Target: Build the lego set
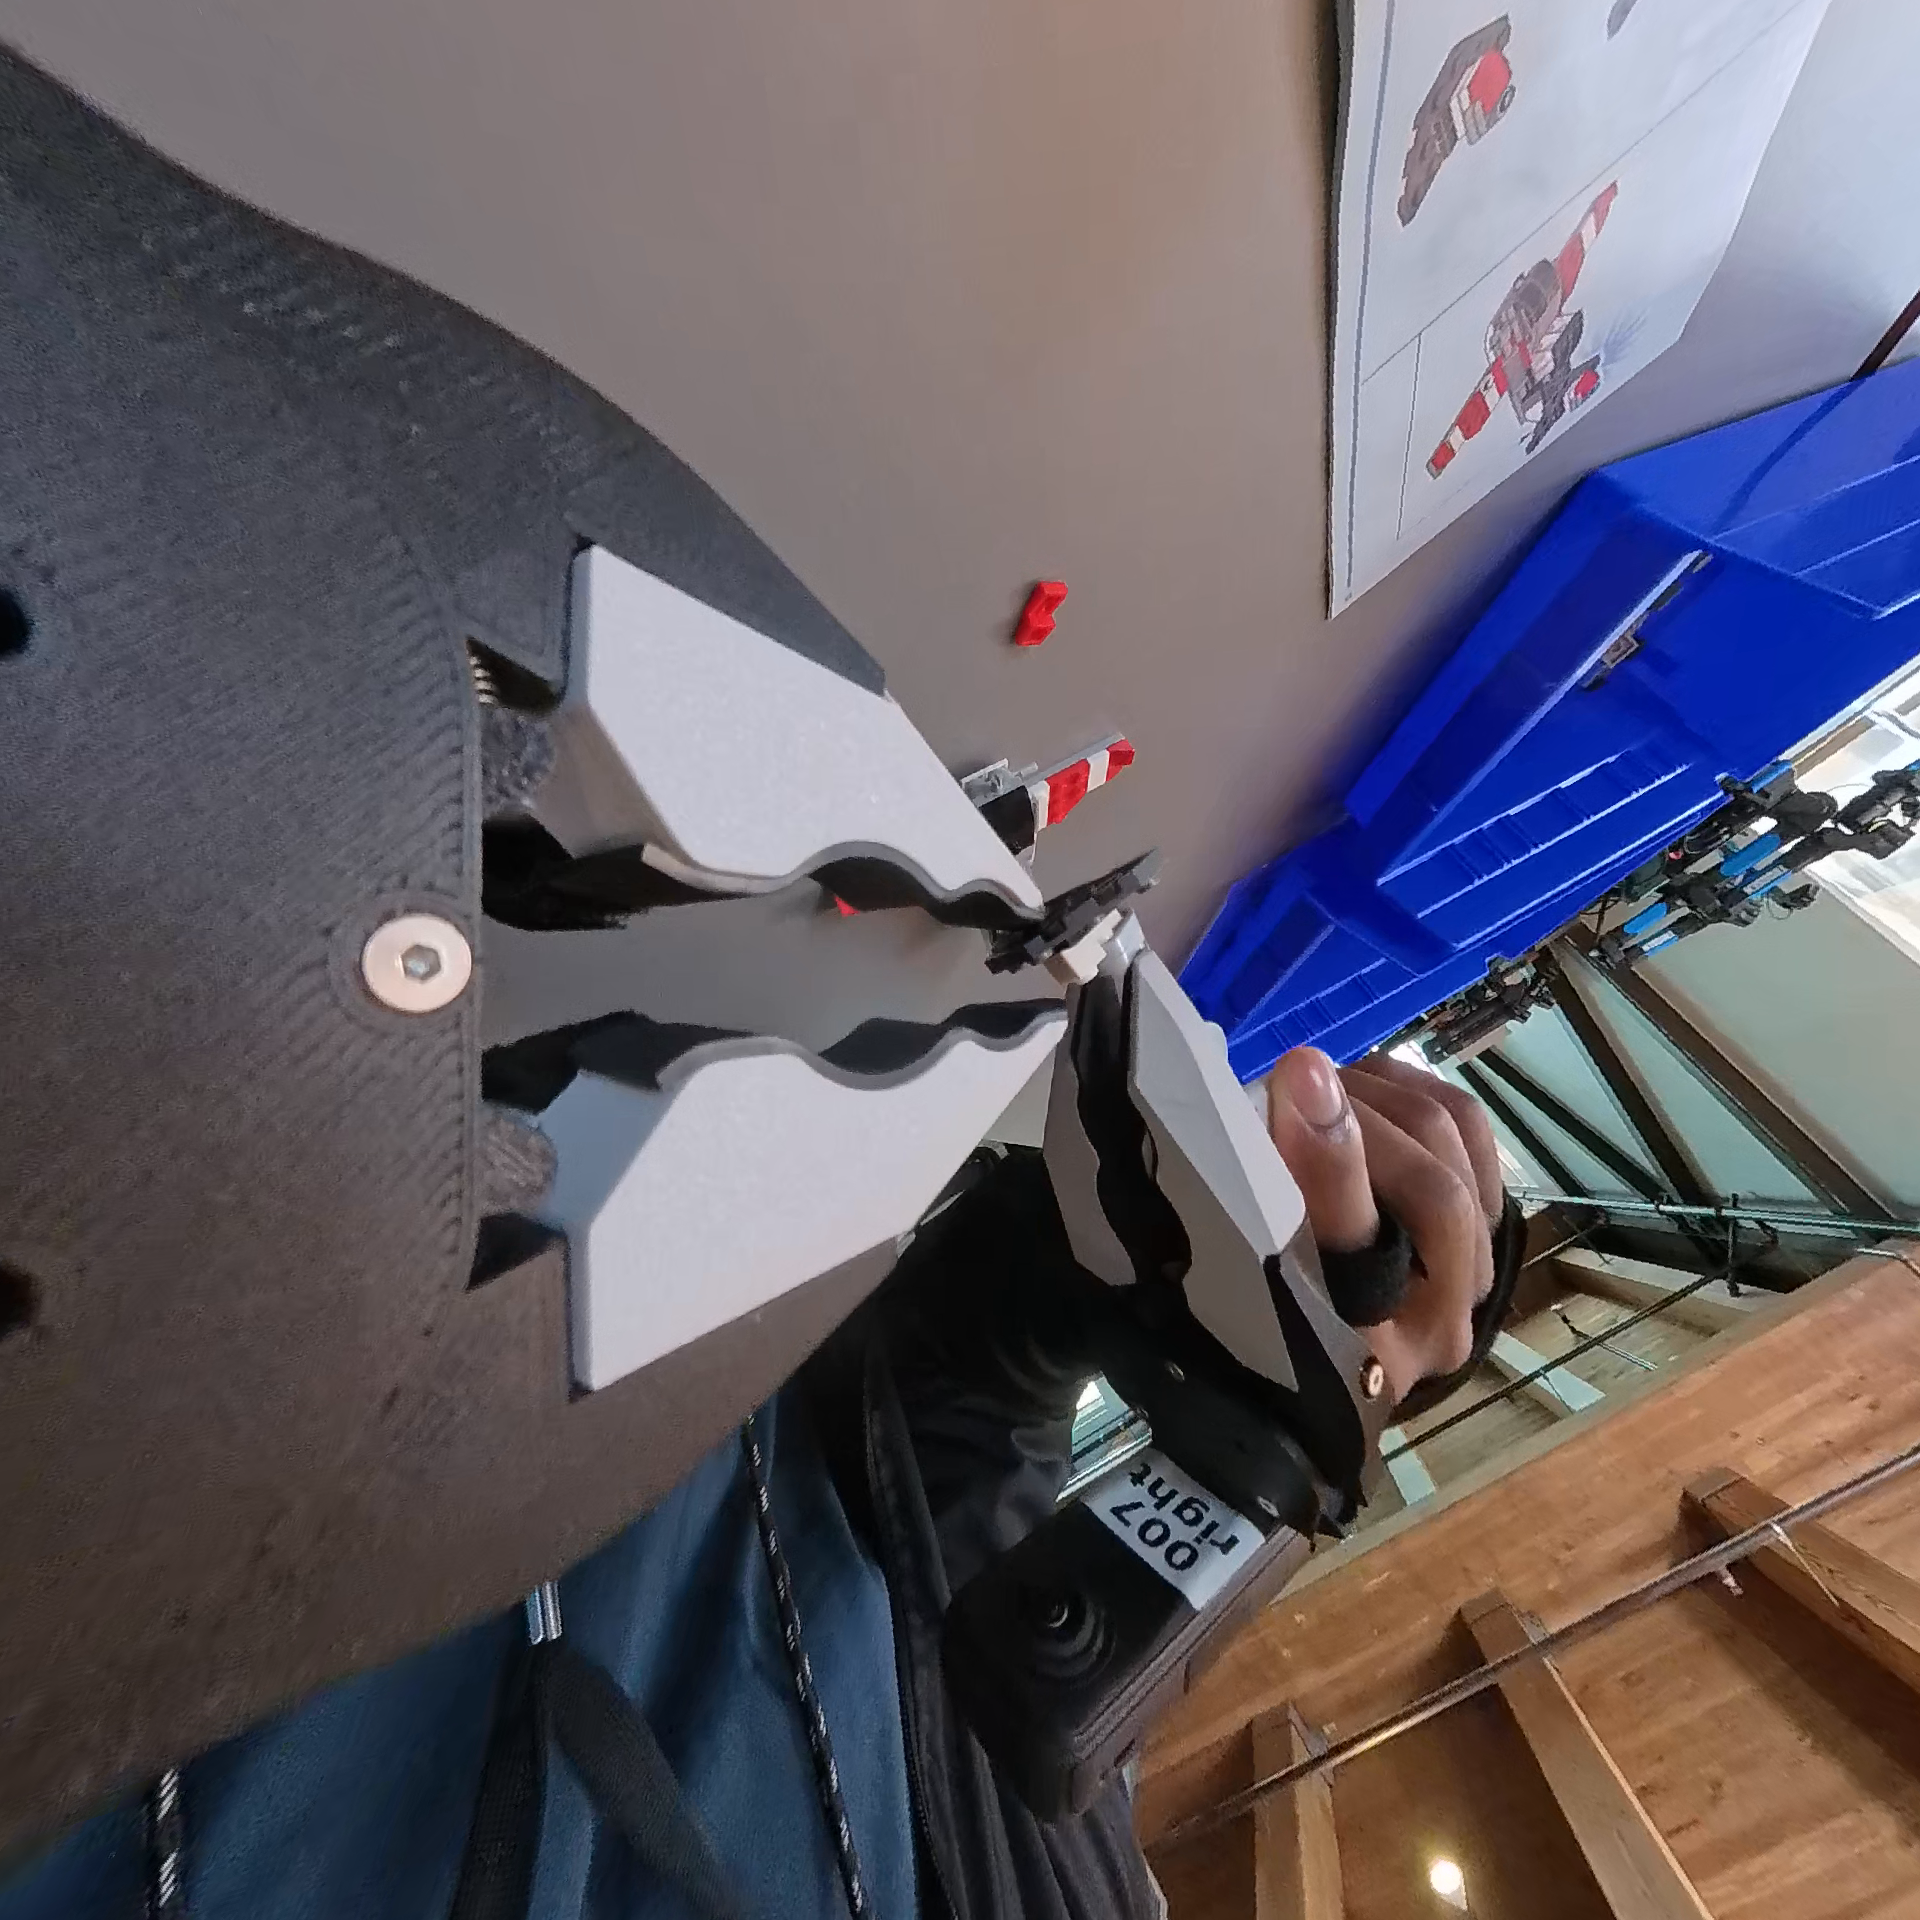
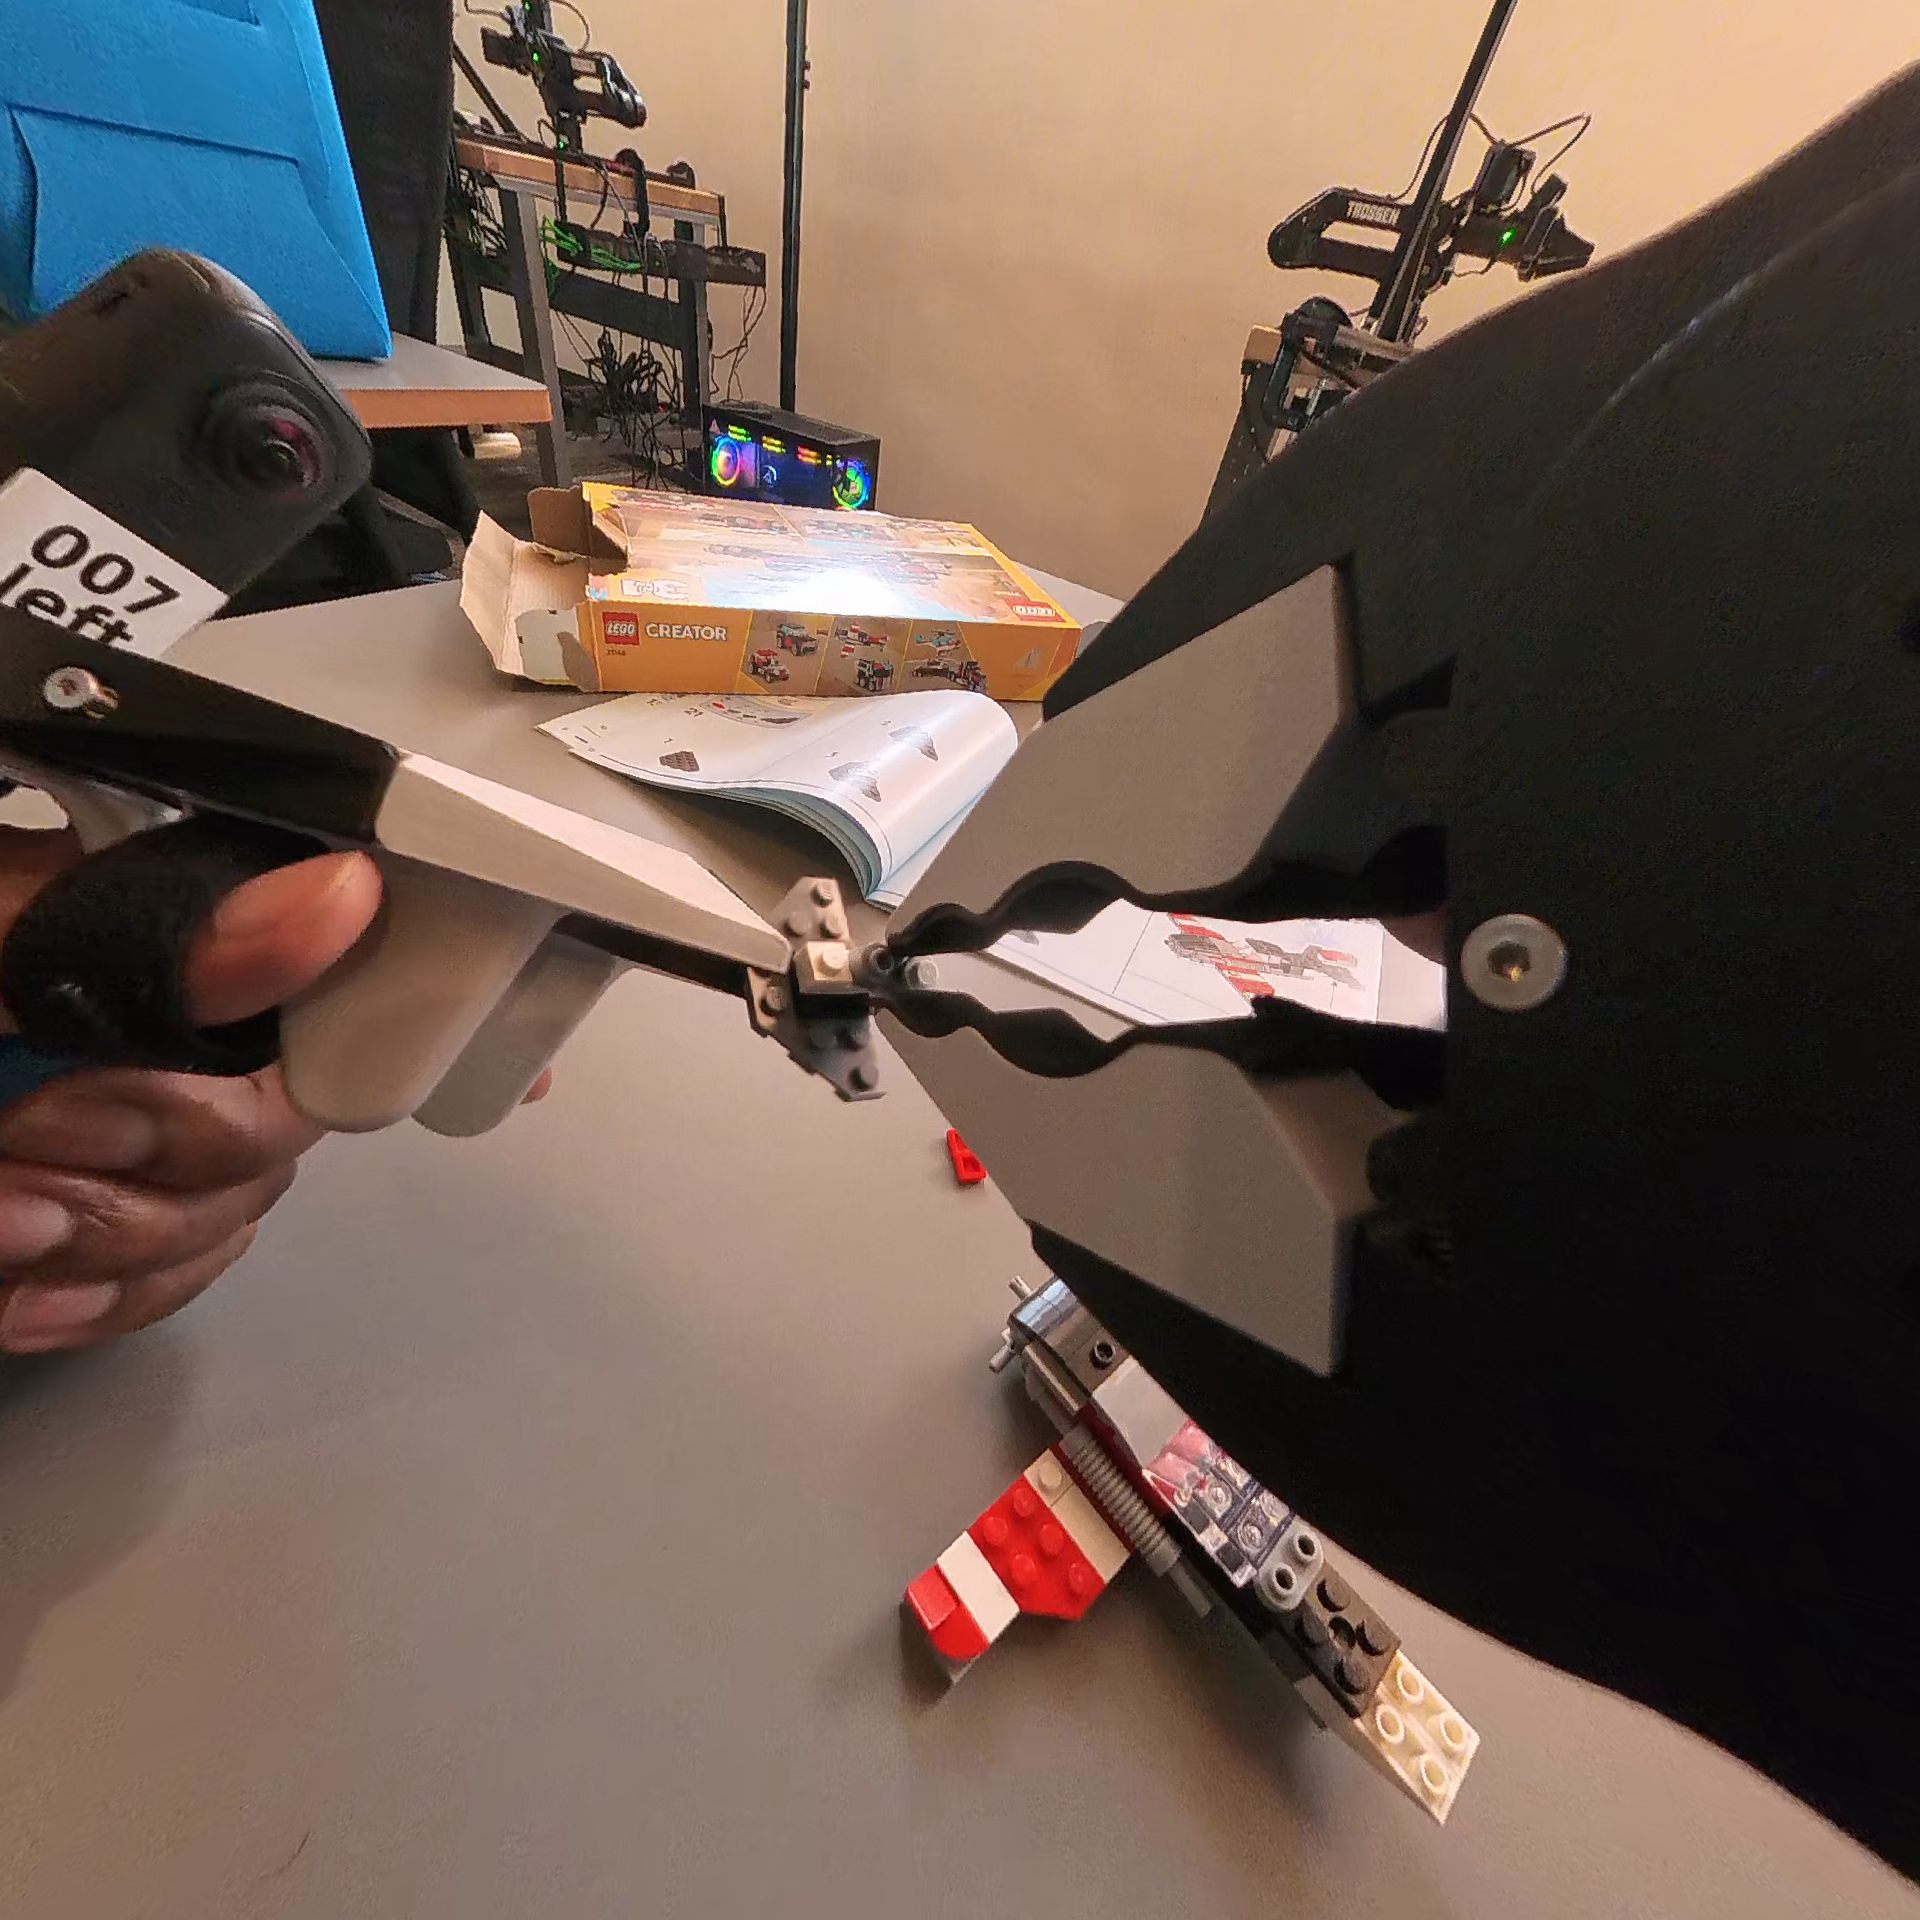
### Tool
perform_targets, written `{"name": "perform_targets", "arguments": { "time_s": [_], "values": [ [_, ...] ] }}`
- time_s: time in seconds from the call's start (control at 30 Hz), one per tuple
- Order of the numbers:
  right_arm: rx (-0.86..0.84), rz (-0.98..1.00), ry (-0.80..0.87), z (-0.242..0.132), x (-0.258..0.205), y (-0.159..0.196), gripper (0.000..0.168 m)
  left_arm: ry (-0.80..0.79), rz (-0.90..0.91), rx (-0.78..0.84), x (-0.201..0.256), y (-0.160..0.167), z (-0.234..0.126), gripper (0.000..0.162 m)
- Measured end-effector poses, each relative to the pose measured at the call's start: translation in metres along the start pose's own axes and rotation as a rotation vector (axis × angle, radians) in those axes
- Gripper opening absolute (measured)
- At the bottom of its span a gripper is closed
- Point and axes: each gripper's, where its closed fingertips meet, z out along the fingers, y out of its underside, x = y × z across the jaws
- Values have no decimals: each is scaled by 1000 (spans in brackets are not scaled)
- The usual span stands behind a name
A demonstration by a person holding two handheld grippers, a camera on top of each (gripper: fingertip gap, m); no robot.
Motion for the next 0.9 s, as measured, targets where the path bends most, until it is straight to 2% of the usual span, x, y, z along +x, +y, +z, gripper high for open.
{"name": "perform_targets", "arguments": {
  "time_s": [0.33, 0.53, 0.67, 0.9],
  "values": [
    [1, -17, 7, -1, 1, -1, 6, -21, -8, 0, -3, 1, 3, 13],
    [-5, -40, 7, -1, 2, 0, 6, -57, 53, -5, -4, 0, 4, 11],
    [-18, -80, -11, 0, -2, 0, 6, -102, 113, -42, -5, 2, 4, 11],
    [-41, -209, -69, 4, -16, 1, 6, -150, 112, -145, -10, 17, 7, 11]
  ]
}}
